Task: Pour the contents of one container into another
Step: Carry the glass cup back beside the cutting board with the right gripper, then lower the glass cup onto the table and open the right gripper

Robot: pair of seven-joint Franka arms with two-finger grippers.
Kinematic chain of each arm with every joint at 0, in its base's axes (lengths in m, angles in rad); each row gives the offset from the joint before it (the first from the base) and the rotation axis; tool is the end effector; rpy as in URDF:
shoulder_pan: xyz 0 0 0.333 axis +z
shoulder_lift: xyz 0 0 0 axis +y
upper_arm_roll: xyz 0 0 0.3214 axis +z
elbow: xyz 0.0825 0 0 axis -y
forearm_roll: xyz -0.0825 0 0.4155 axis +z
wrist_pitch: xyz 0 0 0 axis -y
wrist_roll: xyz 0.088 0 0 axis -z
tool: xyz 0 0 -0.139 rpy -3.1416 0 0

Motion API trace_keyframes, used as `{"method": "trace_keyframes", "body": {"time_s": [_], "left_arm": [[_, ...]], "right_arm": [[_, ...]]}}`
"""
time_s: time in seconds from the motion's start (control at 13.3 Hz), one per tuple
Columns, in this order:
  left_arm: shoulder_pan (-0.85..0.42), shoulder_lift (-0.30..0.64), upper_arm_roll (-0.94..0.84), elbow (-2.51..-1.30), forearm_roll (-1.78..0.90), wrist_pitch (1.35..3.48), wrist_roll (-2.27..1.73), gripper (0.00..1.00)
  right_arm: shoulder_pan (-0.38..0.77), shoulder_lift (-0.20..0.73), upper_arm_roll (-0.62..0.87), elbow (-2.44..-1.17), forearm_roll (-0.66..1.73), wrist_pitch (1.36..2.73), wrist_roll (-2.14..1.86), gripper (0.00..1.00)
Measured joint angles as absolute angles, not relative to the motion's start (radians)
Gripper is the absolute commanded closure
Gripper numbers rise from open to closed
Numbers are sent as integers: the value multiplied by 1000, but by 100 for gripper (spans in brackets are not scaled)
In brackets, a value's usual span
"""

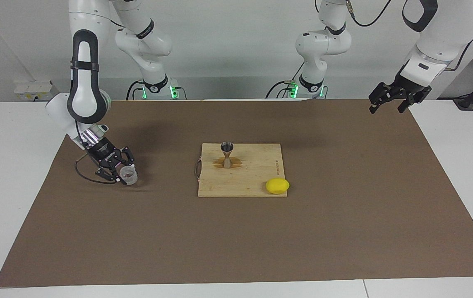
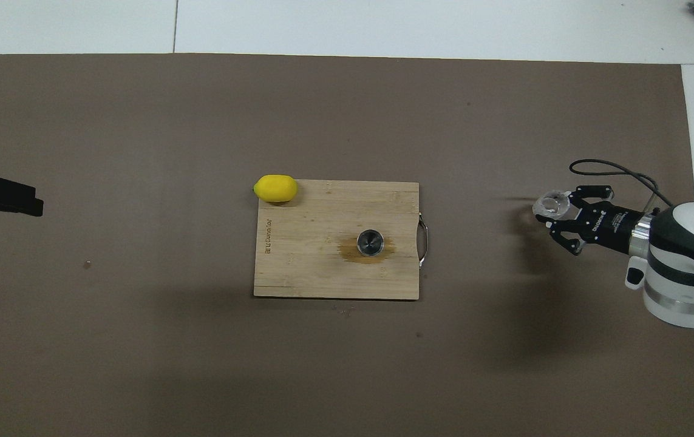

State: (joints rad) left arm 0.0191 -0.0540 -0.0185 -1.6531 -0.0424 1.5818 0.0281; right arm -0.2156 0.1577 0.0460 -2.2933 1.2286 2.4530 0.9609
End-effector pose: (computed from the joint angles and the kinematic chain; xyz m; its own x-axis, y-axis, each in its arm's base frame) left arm 0.5683 -0.0057 0.5887 0.9995 -0.0270 -0.0161 -0.0263 -0.9988 0.0419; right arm 0.5542 -0.0751 0.2397 -0.3616 -0.6347 -0.6829 -0.8298 0.5531 -0.0747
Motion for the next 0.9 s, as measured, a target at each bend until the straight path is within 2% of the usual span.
{"method": "trace_keyframes", "body": {"time_s": [0.38,0.53,0.9], "left_arm": [[19,-54,-18,-1653,-42,1583,28,0],[19,-54,-18,-1653,-42,1583,28,0],[19,-54,-18,-1653,-42,1584,28,0]], "right_arm": [[-228,168,46,-2319,1282,2454,898,94],[-234,168,46,-2328,1285,2454,878,76],[-240,168,46,-2346,1292,2454,870,48]]}}
